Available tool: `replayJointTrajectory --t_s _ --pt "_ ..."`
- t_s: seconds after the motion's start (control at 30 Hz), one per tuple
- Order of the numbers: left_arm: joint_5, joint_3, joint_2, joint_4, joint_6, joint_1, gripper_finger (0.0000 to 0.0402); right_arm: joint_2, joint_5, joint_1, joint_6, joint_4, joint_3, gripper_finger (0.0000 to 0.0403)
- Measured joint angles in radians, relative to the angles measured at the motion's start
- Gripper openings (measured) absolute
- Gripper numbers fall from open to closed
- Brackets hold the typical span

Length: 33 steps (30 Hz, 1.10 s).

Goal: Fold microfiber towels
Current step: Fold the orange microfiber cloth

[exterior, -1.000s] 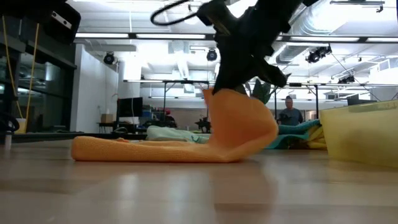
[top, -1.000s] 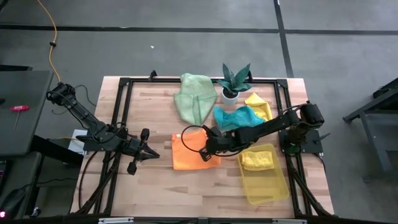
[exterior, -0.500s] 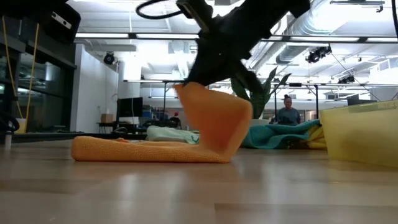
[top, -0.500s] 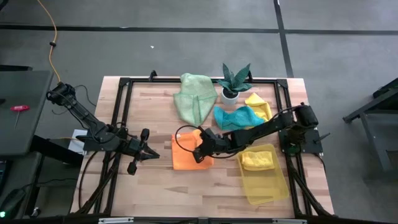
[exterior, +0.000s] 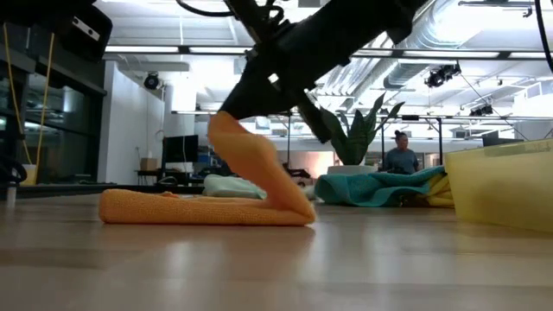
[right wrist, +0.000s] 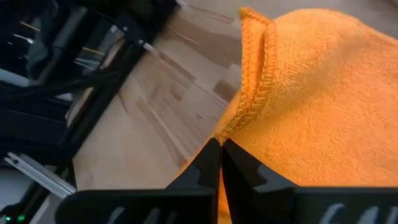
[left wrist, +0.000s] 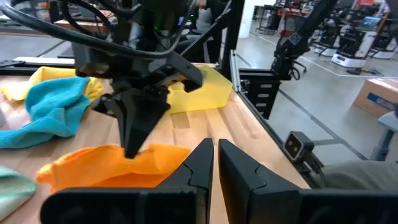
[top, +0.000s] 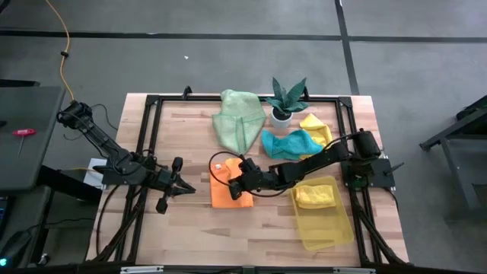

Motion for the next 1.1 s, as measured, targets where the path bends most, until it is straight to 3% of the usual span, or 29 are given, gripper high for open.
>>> replayJointTrajectory --t_s 0.57,1.1 --pt "-0.013 0.0 0.0 -0.007 0.0 0.0 0.0014 0.157 0.051 0.0 0.021 0.291 0.0 0.0" --pt "-0.012 0.0 0.0 -0.007 0.0 0.0 0.0014 0.236 0.051 0.0 0.059 0.369 0.0 0.0"
